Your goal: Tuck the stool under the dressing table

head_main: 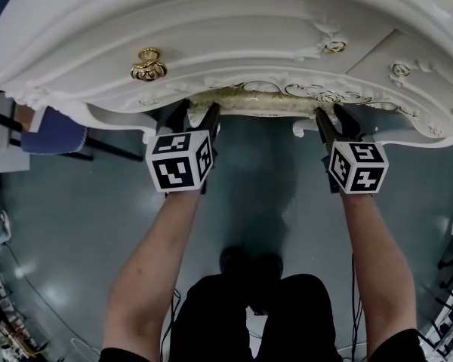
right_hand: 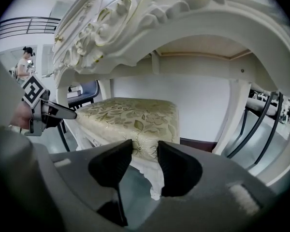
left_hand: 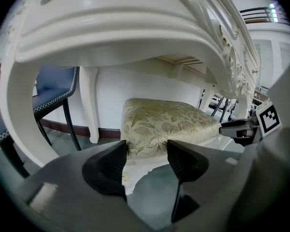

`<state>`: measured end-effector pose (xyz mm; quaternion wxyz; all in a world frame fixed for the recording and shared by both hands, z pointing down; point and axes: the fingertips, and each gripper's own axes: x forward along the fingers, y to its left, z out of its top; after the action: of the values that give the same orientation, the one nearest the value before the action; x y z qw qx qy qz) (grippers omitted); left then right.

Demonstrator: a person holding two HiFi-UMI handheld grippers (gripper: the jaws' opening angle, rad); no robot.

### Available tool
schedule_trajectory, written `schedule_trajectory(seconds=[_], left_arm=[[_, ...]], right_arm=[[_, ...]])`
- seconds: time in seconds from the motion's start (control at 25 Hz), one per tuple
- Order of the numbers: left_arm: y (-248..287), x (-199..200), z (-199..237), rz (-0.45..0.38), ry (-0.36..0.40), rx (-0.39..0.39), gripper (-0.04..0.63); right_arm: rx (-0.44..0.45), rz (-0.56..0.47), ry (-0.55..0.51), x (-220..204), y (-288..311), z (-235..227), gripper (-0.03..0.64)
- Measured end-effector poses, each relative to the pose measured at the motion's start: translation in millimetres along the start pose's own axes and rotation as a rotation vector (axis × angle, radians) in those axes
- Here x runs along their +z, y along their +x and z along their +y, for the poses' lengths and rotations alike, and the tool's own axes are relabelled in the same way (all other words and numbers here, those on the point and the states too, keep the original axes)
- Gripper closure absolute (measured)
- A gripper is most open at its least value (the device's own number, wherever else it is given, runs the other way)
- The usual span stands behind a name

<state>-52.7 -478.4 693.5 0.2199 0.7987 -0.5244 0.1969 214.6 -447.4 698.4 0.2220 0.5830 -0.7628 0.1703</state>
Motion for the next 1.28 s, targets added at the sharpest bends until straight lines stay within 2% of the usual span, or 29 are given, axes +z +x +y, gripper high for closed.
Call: schedule_trajectory(seconds=[0.08, 0.12, 0.2, 0.32, 0.44, 0.48, 0.52, 0.56, 0.72, 0.88, 1.04, 1.28], left_arm=[[-6, -2, 1, 0.018, -0.004, 0.016, 0.338], [-9, -5, 0, 0.030, 0.008, 0.025, 0.387], [-10, -15, -7, 0.062, 0.049, 0.024, 0.528], [1, -25, -16, 0.108, 0.100, 0.022, 0.513], [7, -21, -14, 0.102, 0.083, 0.049, 0.515], [7, -20, -13, 0.098, 0.079, 0.053, 0.515], [8, -20, -12, 0.096, 0.080, 0.054, 0.515], [8, -19, -10, 0.095, 0.085, 0.056, 0.515], [13, -14, -1, 0.084, 0.058, 0.053, 0.515], [6, -14, -2, 0.051, 0.014, 0.034, 0.522], [-12, -22, -9, 0.052, 0.018, 0.028, 0.545], [-46, -11, -31, 0.059, -0.001, 0.013, 0.565]], right_arm=[[-0.006, 0.008, 0.003, 1, 1, -1, 0.443], [-0.012, 0.010, 0.003, 0, 2, -1, 0.443], [-0.027, 0.009, 0.001, 0, 3, -1, 0.443], [-0.032, -0.002, 0.024, 3, 3, -2, 0.443], [-0.046, -0.024, 0.059, 5, -7, -6, 0.446], [-0.065, -0.020, 0.065, 2, -12, -9, 0.511], [-0.076, -0.010, 0.077, -2, -15, -11, 0.605], [-0.073, 0.001, 0.097, -7, -17, -11, 0.612], [-0.026, 0.022, 0.146, -19, -9, -7, 0.612], [-0.041, 0.009, 0.177, -14, 2, -12, 0.612], [-0.048, 0.051, 0.208, -13, 7, -15, 0.614], [0.018, 0.125, 0.154, -16, -25, 9, 0.614]])
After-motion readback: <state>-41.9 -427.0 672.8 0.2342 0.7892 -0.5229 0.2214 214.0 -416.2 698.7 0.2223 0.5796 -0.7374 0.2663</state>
